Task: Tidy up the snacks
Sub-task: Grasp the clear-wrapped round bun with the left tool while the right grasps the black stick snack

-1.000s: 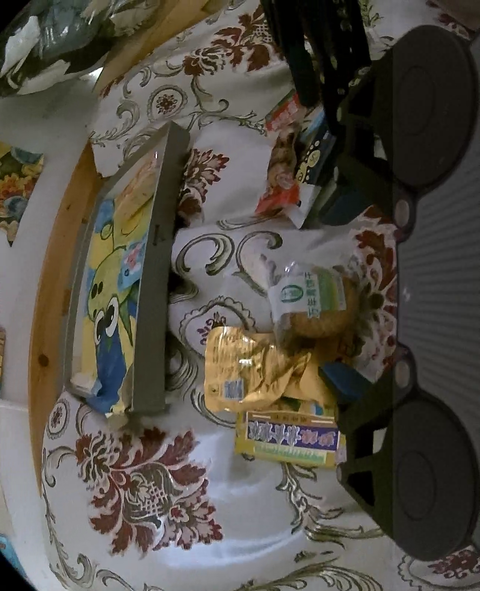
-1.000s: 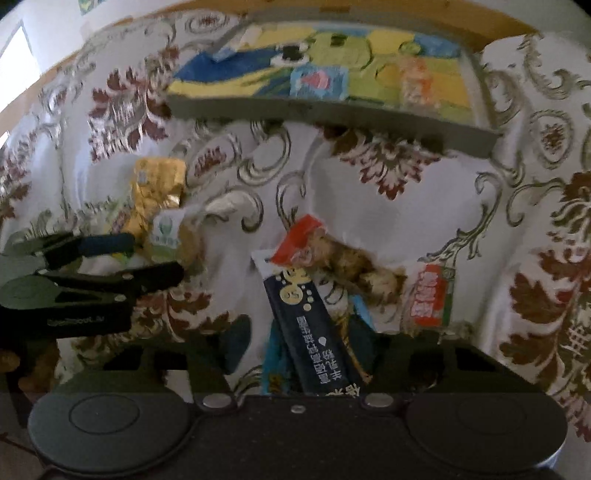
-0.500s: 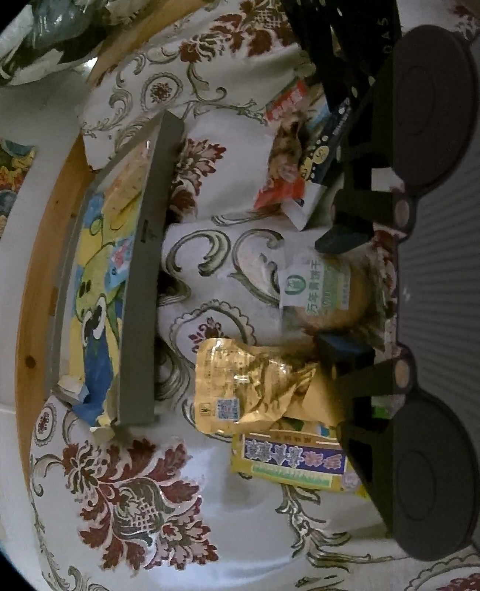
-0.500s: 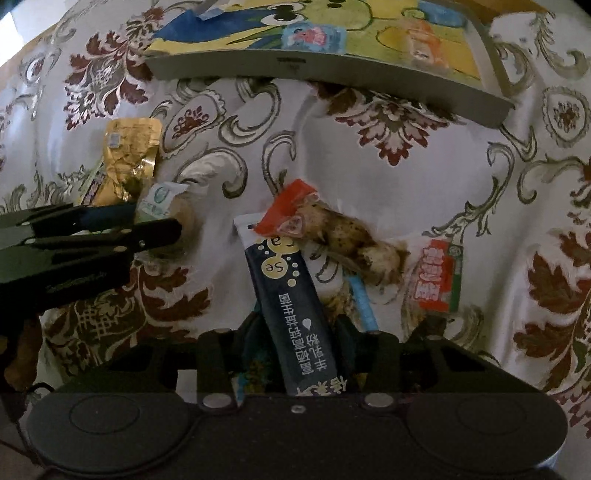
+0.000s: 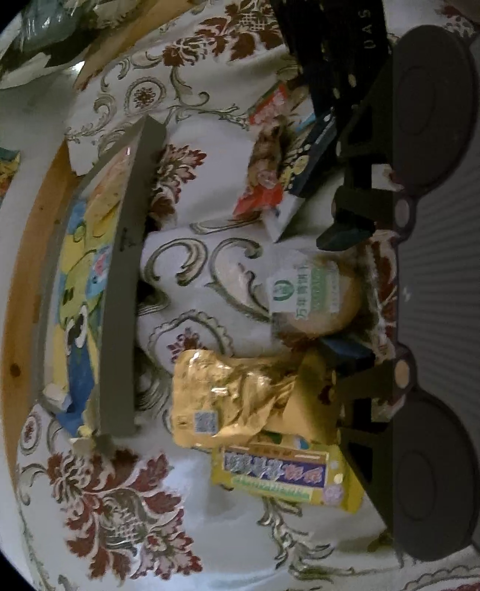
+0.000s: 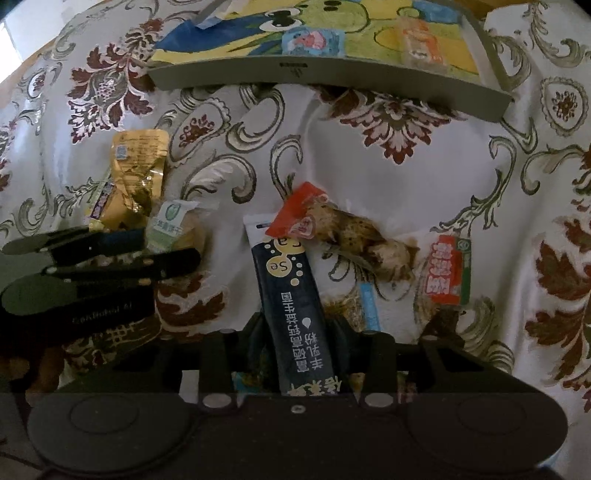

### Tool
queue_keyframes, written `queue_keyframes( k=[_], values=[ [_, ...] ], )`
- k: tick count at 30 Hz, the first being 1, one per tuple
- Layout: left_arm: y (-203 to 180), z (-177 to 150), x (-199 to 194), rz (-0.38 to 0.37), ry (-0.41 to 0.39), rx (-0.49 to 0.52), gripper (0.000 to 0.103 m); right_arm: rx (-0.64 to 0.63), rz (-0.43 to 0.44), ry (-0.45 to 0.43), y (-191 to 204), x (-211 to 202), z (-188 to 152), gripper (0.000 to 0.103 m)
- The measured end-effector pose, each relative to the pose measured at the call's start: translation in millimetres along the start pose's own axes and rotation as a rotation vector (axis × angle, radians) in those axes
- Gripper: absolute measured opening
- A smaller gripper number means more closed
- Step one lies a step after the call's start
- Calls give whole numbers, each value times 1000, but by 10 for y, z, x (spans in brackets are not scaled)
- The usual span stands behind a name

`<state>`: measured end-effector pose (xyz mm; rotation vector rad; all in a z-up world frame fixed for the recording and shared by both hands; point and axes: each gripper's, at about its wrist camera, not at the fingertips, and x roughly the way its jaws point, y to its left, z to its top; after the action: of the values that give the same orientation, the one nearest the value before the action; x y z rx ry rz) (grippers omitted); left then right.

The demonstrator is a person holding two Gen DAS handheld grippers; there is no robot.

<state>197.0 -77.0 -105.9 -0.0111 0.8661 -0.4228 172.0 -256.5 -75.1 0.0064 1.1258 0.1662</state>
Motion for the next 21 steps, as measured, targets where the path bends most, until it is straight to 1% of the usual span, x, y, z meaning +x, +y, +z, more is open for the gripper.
queue_keyframes(
  k=[2,4,7,11,14,18,21],
  values=[
    [14,-1,3,-6,8,-18,51,8,4,-1,1,0,2,41],
    [56,10,-10,-16,9,-55,50,12,8,-5,0,-11,-2,40],
    [110,10,-24,-30,12,-108,49,18,18,-4,-2,-25,-17,37],
    [103,-12,-78,-31,17,-142,49,28,24,-22,2,-84,-53,33],
    [94,-46,-160,-47,14,-171,49,32,34,-36,27,-142,-83,30],
    [25,-82,-286,-61,2,-169,49,31,53,-47,55,-201,-123,29],
    [-32,-115,-400,-56,-15,-160,49,29,60,-62,82,-253,-152,28]
  ],
)
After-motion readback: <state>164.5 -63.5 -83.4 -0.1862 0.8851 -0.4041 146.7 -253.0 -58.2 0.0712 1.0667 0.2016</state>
